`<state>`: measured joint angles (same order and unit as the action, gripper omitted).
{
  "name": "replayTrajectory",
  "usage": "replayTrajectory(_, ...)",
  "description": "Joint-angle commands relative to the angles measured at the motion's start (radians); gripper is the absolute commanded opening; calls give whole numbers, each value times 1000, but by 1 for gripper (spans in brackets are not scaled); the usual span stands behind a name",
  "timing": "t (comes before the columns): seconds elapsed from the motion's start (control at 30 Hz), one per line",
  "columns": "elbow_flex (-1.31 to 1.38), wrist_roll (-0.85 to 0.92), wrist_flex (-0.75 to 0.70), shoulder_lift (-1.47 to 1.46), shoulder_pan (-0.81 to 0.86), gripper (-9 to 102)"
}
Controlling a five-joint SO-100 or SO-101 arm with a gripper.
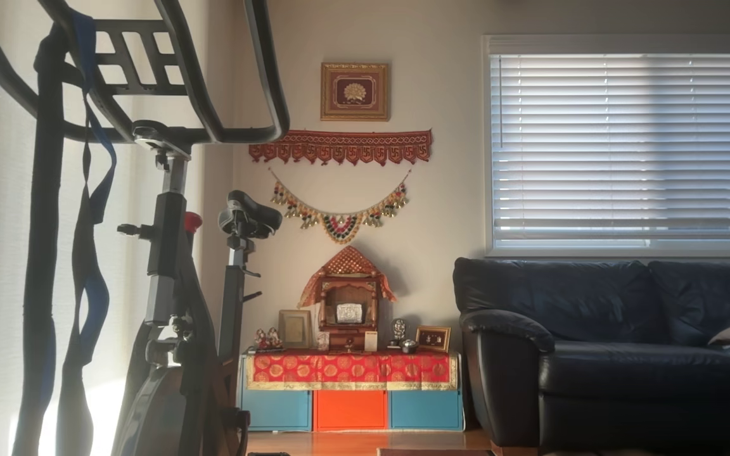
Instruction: Sort medicines into box.
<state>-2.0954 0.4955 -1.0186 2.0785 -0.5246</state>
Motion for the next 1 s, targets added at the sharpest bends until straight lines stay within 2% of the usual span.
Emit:
replayTrajectory(0.0, 11, 29, 26, 6, -6, 21)
replayTrajectory(0.97, -8, 80, 123, -75, 20, 20)
